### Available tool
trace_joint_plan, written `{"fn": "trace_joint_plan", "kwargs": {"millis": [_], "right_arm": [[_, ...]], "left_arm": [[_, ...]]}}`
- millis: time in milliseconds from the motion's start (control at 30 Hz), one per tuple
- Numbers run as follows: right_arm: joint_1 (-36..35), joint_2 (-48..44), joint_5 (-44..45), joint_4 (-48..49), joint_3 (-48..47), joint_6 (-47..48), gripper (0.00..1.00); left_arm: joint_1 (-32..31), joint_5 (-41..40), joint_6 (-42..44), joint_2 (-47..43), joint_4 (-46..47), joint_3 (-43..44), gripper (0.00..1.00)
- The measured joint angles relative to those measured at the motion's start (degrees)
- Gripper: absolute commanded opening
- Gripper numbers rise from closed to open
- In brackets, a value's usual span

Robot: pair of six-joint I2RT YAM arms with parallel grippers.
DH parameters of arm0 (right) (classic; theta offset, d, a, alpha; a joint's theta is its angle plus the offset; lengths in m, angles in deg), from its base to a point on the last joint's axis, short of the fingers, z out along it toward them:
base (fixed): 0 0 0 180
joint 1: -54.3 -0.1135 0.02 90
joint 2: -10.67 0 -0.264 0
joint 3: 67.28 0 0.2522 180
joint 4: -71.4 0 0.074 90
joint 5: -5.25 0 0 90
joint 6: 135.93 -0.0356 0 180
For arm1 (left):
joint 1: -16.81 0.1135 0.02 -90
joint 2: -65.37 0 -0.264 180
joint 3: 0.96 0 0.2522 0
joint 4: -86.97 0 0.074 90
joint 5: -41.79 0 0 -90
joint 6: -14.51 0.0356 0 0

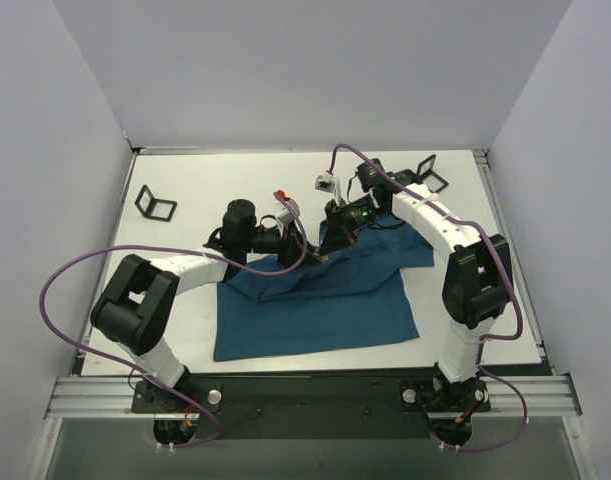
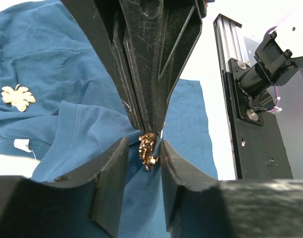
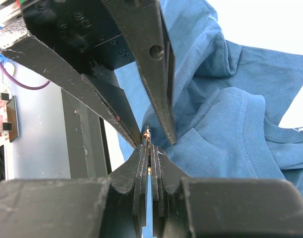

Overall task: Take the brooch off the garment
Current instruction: Open the brooch over the flattened clothing.

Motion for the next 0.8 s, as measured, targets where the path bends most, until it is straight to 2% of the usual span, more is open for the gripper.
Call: {"fn": "trace_joint_plan", "kwargs": {"millis": [800], "right_arm": [[0.0,0.0,1.9,0.9,0.0,0.2,0.0]], "left_arm": [[-0.4,-1.9,0.1,0.3,-3.1,1.3,0.29]]}}
